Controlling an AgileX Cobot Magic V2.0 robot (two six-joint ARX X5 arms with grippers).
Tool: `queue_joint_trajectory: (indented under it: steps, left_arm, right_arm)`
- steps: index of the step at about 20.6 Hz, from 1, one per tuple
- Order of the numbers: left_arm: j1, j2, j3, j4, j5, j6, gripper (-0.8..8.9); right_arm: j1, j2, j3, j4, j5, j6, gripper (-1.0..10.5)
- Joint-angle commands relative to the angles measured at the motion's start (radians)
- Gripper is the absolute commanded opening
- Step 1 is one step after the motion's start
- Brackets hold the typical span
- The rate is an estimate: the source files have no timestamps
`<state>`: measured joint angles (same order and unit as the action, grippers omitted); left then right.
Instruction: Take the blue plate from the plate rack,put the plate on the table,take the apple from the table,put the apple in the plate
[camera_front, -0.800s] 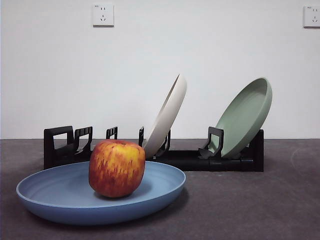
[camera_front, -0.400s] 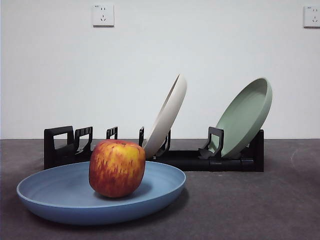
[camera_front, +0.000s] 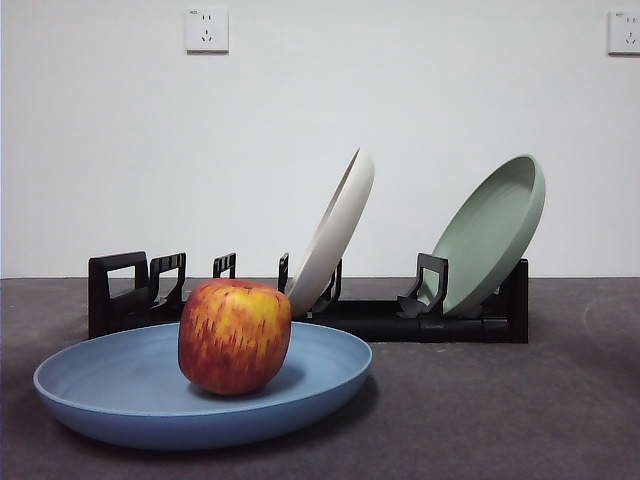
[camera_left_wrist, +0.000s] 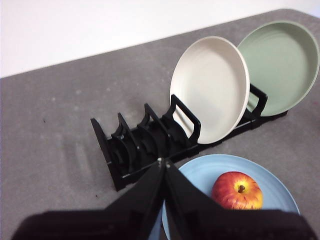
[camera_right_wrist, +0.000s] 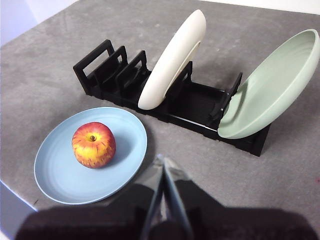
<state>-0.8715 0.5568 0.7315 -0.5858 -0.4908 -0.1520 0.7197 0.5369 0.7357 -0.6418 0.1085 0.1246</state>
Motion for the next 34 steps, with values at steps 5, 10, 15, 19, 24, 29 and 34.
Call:
queue_joint_trajectory:
  steps: [5, 10, 15, 19, 24, 29, 34]
  left_arm:
    - [0.002, 0.023, -0.003, 0.001, -0.004, -0.013, -0.04]
    - [0.003, 0.013, -0.003, -0.038, -0.006, 0.010, -0.04]
    - [0.138, -0.060, -0.006, 0.041, -0.053, 0.161, -0.04]
    - [0.327, -0.153, -0.033, 0.137, -0.018, 0.216, -0.04]
    - [0.600, -0.278, -0.200, 0.334, 0.271, 0.289, -0.04]
    - [0.778, -0.315, -0.447, 0.554, 0.448, 0.280, -0.04]
    - [0.827, -0.390, -0.583, 0.578, 0.473, 0.242, -0.04]
  right_arm:
    - [0.001, -0.002, -0.004, 0.005, 0.002, 0.013, 0.0]
    - [0.001, -0.002, -0.004, 0.005, 0.003, 0.013, 0.0]
    - [0.001, -0.002, -0.004, 0.005, 0.003, 0.013, 0.0]
    - [0.001, -0.002, -0.004, 0.005, 0.003, 0.013, 0.0]
    - [0.001, -0.002, -0.004, 0.005, 0.003, 0.013, 0.0]
    - [0.001, -0.002, -0.004, 0.005, 0.003, 0.013, 0.0]
    - [0.001, -0.002, -0.004, 0.005, 0.003, 0.013, 0.0]
